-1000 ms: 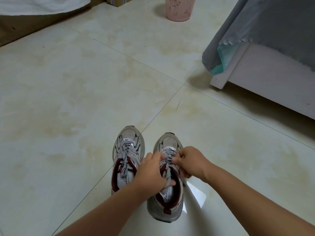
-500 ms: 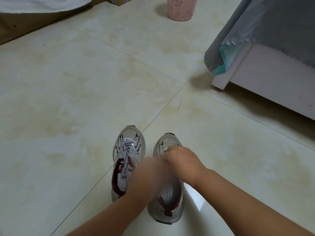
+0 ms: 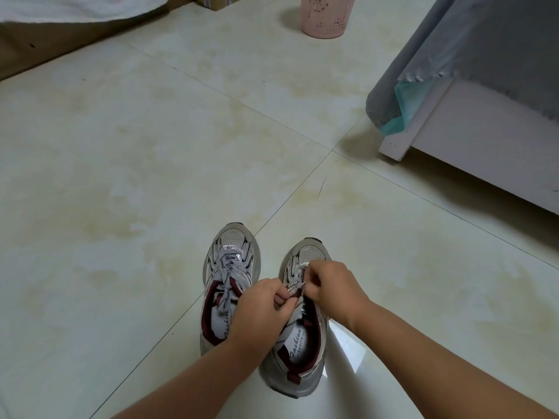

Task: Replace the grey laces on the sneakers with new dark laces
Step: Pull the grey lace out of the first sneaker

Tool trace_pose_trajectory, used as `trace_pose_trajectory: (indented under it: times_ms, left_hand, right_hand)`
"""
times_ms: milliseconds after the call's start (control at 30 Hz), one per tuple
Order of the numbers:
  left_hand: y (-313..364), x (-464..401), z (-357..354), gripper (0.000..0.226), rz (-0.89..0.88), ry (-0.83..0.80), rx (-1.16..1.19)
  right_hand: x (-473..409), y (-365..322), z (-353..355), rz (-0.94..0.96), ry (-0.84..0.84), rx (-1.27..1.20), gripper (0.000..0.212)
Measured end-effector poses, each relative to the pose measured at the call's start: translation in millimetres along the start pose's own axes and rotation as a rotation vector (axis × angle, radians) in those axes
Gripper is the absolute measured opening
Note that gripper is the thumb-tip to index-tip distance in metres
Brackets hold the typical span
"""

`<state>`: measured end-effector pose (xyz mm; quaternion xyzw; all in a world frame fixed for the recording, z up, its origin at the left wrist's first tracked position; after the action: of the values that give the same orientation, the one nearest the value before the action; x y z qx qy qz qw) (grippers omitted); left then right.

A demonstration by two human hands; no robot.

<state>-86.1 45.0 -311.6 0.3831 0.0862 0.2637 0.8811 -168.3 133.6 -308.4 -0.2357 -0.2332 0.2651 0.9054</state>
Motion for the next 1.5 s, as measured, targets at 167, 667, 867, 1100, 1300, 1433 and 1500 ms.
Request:
trace_pose_trajectory:
  times_ms: [167, 667, 867, 1100, 1300, 1433, 1500]
  left_hand:
    - [4.0, 0.8, -4.6, 0.008, -0.125, -0.062, -0.056]
    - [0.8, 0.3, -9.9, 0.019, 0.004, -0.135, 0.031]
    - [-1.8, 3.0, -5.8, 0.017, 0.041, -0.068, 0.049]
    - [1.7, 3.5, -5.5, 0.005, 0.022, -0.079, 0.035]
    - [-1.5, 2.8, -7.1, 0.013, 0.068, -0.105, 0.07]
    - [-1.6, 4.8, -4.6, 0.026, 0.103, -0.082, 0.111]
    - [-0.7, 5.0, -3.9, 0.027, 0.116, -0.089, 0.119]
  right_hand:
    - [-1.0, -16.5, -3.1, 0.144, -0.065, 0.093, 0.023]
    - [-10.1, 1.4, -2.7, 0.003, -0.081, -0.166, 0.022]
    - [-12.1, 30.1, 7.0, -0.241, 0.118, -0.365, 0.029]
    - [-10.4, 12.2, 12.2, -0.105, 0.074, -0.283, 0.047]
    - [-7.4, -5.0, -4.6, 0.062, -0.03, -0.055, 0.01]
    - [-13.2, 20.9, 12.8, -0.208, 0.142, -0.307, 0.016]
    - [-11.4, 39.1, 21.5, -0.348, 0.243, -0.465, 0.02]
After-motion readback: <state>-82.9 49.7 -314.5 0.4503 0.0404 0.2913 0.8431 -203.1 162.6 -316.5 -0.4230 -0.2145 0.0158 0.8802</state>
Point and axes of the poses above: each hand's wrist, its own x-axis away from the middle knuckle, its own z-axis out of the back of the hand, y = z × x, the point moved 8 cm from there along -x, towards the middle knuckle, and after that the axes turned 7 degrees about y, right-handed, at the moved point
